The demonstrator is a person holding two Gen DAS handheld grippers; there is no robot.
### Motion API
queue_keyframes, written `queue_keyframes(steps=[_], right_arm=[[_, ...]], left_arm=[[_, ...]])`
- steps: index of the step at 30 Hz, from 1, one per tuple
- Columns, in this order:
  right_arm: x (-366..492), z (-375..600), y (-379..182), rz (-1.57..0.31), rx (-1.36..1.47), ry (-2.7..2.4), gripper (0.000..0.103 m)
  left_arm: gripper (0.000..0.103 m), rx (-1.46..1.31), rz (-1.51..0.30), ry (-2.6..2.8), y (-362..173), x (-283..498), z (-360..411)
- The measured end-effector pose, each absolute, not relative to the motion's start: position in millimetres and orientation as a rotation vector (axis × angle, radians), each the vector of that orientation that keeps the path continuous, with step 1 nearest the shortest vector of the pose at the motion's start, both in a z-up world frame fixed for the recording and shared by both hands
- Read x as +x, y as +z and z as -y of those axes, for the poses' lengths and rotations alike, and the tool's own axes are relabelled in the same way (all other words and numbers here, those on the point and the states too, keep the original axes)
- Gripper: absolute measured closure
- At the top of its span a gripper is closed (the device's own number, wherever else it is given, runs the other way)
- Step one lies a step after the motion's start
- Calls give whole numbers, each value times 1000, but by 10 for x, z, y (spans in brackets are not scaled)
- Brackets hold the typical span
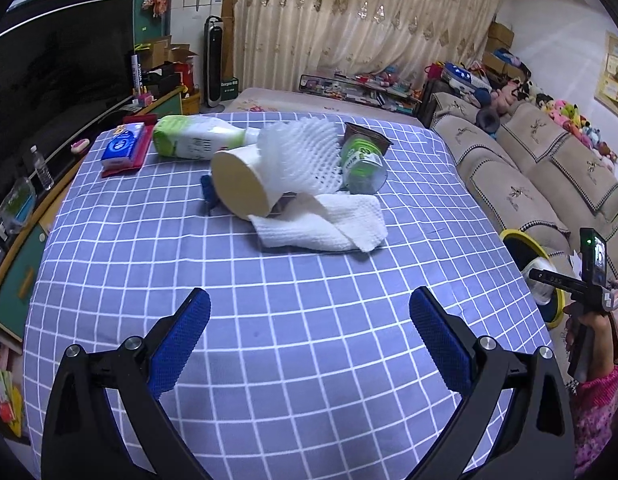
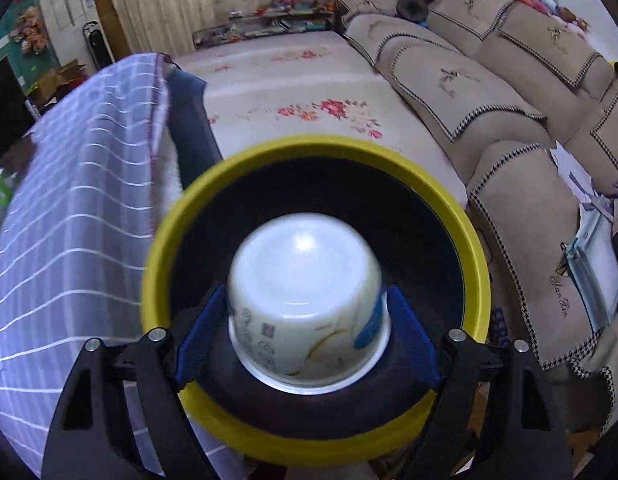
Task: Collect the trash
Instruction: 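Grasp the upside-down white paper bowl with the right tool and drop it into the bin, then grasp the white foam net with the left tool and drop it into the bin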
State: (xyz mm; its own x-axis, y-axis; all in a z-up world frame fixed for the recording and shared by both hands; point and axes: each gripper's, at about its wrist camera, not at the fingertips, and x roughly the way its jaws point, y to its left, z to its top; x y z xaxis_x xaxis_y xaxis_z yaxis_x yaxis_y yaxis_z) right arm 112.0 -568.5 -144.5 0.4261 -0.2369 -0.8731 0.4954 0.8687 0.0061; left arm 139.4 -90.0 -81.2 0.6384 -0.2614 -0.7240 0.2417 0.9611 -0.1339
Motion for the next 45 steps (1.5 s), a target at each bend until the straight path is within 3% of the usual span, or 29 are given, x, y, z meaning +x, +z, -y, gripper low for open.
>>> queue_keyframes(steps=[19, 24, 34, 42, 44, 45], right_arm=[[972, 5470, -1231, -952, 274, -413, 17], [1004, 5394, -1242, -956, 275, -392, 17], [1033, 5319, -1244, -962, 272, -376, 17], [1057, 5244, -1214, -960, 267, -356, 16], [1054, 5226, -1215, -961, 266, -353, 16], [1049, 5218, -1214, -961, 267, -350, 16]], left_arm=[[5, 113, -705, -333, -525, 2187, 1038], [11, 115, -744, -362, -565, 2581, 1047], [36, 145, -804, -353, -751, 2851, 1124], [70, 143, -809, -346, -801, 2873, 1145], [85, 145, -800, -344, -782, 2845, 1161], [86, 142, -793, -349, -763, 2828, 1166]])
